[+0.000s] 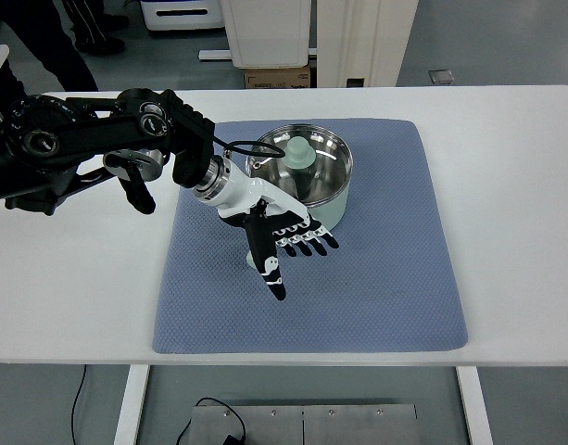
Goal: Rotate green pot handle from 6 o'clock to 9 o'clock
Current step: 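Push the green handle with the left hand, sweeping it away from the robot, then continue sweeping the handle with the left hand toward the left arm's side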
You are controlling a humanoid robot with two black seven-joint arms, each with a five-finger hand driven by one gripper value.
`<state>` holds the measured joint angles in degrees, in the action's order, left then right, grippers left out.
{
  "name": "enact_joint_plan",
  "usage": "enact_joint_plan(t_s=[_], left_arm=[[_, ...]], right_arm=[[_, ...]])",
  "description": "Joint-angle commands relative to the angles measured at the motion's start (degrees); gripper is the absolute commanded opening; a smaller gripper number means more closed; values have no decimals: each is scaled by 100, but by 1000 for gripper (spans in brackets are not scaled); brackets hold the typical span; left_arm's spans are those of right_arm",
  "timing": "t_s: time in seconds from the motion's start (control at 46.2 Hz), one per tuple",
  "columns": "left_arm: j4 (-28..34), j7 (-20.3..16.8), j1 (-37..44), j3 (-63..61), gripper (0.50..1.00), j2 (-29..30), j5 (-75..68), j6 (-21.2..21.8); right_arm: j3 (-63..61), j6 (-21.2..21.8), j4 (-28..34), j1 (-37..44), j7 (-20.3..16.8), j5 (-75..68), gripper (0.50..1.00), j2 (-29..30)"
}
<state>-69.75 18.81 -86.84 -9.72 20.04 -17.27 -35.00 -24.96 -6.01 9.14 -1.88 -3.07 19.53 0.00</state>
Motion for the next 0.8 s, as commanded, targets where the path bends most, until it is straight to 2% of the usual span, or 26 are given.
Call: enact_joint_plan(t_s=[0.0, 0.78], left_arm=[[-21, 0, -17, -108, 1000, 43, -4, 0], [-21, 0, -8, -205, 1000, 738, -584, 0]], right_arm=[[0, -5, 0, 3, 0, -2, 1000, 0], [0, -5, 0, 3, 0, 7, 1000, 0]])
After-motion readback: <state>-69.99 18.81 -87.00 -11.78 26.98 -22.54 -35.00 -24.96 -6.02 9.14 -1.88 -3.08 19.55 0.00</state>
